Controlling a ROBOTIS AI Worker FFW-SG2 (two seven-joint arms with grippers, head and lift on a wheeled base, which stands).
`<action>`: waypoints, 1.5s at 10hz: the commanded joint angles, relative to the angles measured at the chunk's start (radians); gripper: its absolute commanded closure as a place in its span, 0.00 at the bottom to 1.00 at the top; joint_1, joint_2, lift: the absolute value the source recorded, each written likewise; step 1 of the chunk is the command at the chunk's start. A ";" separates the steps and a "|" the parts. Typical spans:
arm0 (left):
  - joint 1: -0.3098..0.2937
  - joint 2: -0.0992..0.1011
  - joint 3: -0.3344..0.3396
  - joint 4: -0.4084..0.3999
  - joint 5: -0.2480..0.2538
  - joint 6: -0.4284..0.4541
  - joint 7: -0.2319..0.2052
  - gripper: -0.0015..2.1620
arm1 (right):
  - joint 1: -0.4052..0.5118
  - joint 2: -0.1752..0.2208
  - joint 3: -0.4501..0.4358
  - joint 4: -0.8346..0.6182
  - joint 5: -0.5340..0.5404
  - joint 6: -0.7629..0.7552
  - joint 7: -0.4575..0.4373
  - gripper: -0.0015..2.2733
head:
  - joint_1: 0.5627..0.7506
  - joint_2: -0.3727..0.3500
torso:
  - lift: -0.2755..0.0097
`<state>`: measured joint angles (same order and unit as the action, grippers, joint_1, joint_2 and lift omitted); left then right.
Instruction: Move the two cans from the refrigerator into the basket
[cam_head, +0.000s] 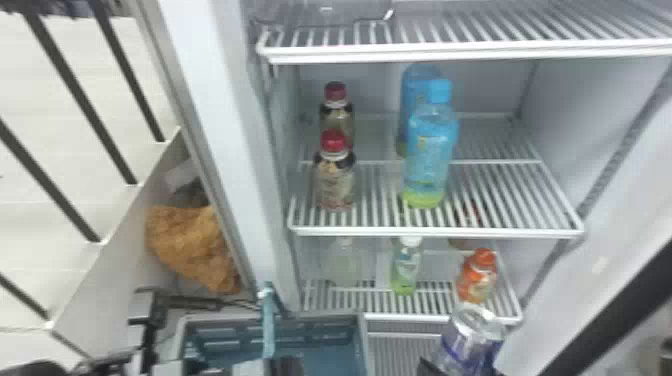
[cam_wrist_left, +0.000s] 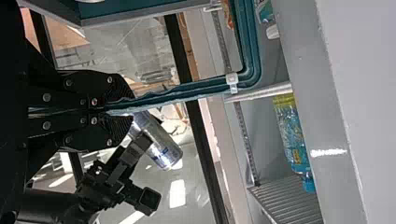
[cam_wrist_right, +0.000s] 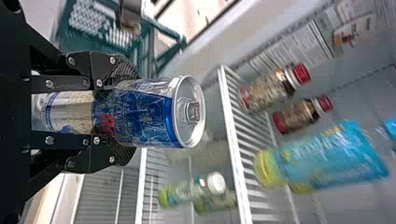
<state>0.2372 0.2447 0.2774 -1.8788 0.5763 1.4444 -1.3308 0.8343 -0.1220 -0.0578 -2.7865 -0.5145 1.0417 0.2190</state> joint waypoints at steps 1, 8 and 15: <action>-0.004 -0.002 -0.002 0.000 0.002 -0.001 0.002 0.55 | -0.037 -0.010 0.030 0.046 -0.008 0.009 0.020 0.56 | 0.70 0.67 | 0.88; -0.021 -0.004 -0.034 0.015 0.022 0.001 0.012 0.55 | -0.402 -0.019 0.209 0.618 -0.034 -0.325 0.172 0.56 | 0.70 0.81 | 0.88; -0.041 -0.002 -0.052 0.025 0.032 -0.001 0.013 0.55 | -0.540 -0.041 0.325 0.775 0.094 -0.325 0.235 0.05 | 0.70 0.87 | 0.88</action>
<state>0.1989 0.2418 0.2266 -1.8539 0.6066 1.4432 -1.3176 0.2981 -0.1620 0.2655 -2.0215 -0.4248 0.7163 0.4539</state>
